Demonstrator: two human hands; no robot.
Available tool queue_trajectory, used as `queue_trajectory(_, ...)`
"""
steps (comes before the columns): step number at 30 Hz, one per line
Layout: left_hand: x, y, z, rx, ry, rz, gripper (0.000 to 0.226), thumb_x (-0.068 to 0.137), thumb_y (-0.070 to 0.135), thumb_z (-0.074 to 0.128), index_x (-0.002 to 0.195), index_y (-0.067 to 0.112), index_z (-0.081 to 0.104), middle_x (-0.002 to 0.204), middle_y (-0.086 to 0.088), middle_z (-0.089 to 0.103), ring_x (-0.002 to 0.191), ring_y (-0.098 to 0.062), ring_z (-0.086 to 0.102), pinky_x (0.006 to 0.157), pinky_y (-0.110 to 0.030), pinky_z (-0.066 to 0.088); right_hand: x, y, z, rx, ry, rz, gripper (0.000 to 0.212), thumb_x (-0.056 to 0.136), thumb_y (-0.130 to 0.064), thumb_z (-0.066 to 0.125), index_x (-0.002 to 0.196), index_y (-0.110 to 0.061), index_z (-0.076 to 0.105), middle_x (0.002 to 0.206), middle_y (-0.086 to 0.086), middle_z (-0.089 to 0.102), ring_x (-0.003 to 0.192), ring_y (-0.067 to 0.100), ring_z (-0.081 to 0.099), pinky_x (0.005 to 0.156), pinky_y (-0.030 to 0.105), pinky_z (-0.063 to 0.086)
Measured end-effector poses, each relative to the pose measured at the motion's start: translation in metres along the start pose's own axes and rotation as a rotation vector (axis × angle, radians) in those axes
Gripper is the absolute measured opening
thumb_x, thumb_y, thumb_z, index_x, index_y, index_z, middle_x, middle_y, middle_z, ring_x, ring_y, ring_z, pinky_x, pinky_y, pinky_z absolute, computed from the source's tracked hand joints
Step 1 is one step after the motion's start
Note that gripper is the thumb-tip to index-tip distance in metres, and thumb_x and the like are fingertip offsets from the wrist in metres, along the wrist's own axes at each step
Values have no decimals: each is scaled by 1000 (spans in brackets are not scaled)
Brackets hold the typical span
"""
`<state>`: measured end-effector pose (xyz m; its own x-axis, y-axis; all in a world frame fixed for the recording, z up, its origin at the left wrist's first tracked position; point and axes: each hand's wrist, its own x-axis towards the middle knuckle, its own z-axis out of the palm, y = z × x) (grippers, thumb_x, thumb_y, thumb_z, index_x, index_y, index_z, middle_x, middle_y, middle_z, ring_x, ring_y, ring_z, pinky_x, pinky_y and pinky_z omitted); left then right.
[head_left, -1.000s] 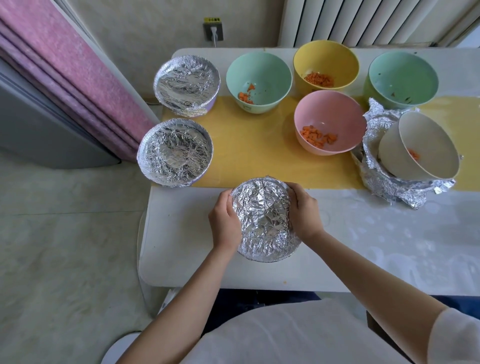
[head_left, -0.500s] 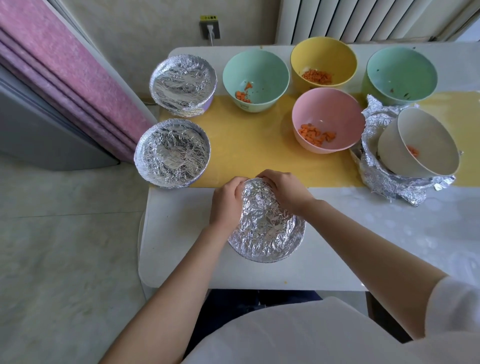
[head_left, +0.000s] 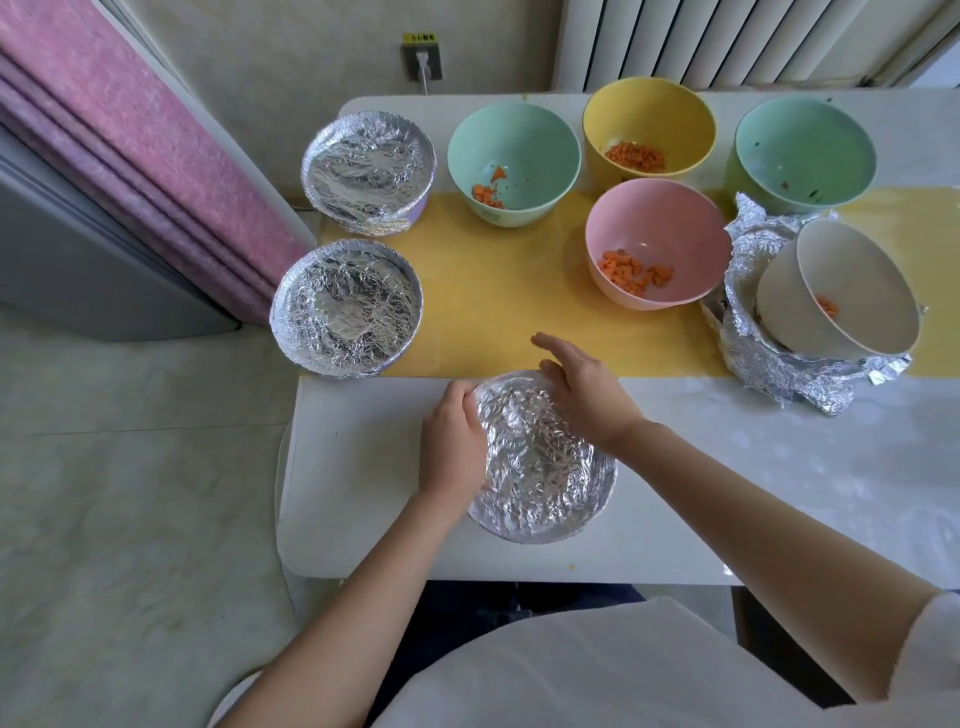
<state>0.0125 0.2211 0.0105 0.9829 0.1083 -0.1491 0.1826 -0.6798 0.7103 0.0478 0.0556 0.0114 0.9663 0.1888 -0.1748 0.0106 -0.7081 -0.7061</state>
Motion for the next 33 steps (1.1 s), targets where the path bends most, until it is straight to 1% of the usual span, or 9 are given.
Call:
queue_trajectory(4,-37,-8,-5,-84,-53,-186,12,99,12,31,91,7,39,88,-8,51,77,-28,46,58,-27,22,-33,4,-5,64,85,116,39,102,-23,35,137,-12,44,127,8,57,115,22,52,85,21,33)
queue_trajectory(7,-43,-16,-9,-40,-70,-207,23,100,19,34,118,8,42,137,-7,43,117,-23,45,80,-21,32,-51,7,3,200,94,223,37,102,-27,32,134,-18,47,82,-7,58,70,6,53,66,22,35)
queue_trajectory(9,-36,-14,-13,-69,-93,-124,37,100,23,34,136,14,36,149,0,32,132,-16,35,95,-15,28,-57,9,13,293,113,276,35,102,-27,32,129,-17,51,62,-15,46,49,-2,44,52,15,31)
queue_trajectory(12,-19,-10,-11,-125,-159,-11,41,101,23,34,142,18,35,142,-4,45,126,-19,45,100,-26,36,-60,10,24,331,152,316,34,102,-25,32,125,-16,54,56,-7,45,44,3,41,47,17,30)
queue_trajectory(18,-10,-9,-1,-125,-90,86,30,99,8,40,121,10,61,91,-22,66,81,-34,58,64,-22,40,-61,11,27,258,184,293,20,102,-24,32,94,-23,50,52,-5,37,47,10,34,50,29,25)
queue_trajectory(25,-10,-12,3,-97,-52,93,29,98,6,40,117,10,62,103,-9,69,94,-24,64,75,-18,43,-60,8,27,184,201,289,35,102,-22,33,68,-33,36,50,-5,36,45,10,33,47,26,25)
queue_trajectory(28,-10,-11,1,-116,-69,82,30,99,11,38,123,10,57,109,-10,67,98,-24,62,76,-17,41,-60,5,23,161,174,273,31,102,-22,33,75,-33,44,59,-1,49,53,14,45,59,29,32)
queue_trajectory(30,-10,-12,0,-130,-104,49,32,100,17,36,129,10,49,103,-15,66,88,-29,61,66,-22,37,-56,6,18,74,121,239,26,102,-24,34,111,-23,58,104,8,65,90,24,61,81,30,41)
queue_trajectory(33,-15,-14,-3,-217,-128,30,26,100,19,38,121,7,47,112,-9,62,97,-24,59,74,-20,41,-45,4,6,-71,74,187,39,101,-24,37,137,-11,45,141,8,45,114,28,55,100,32,36)
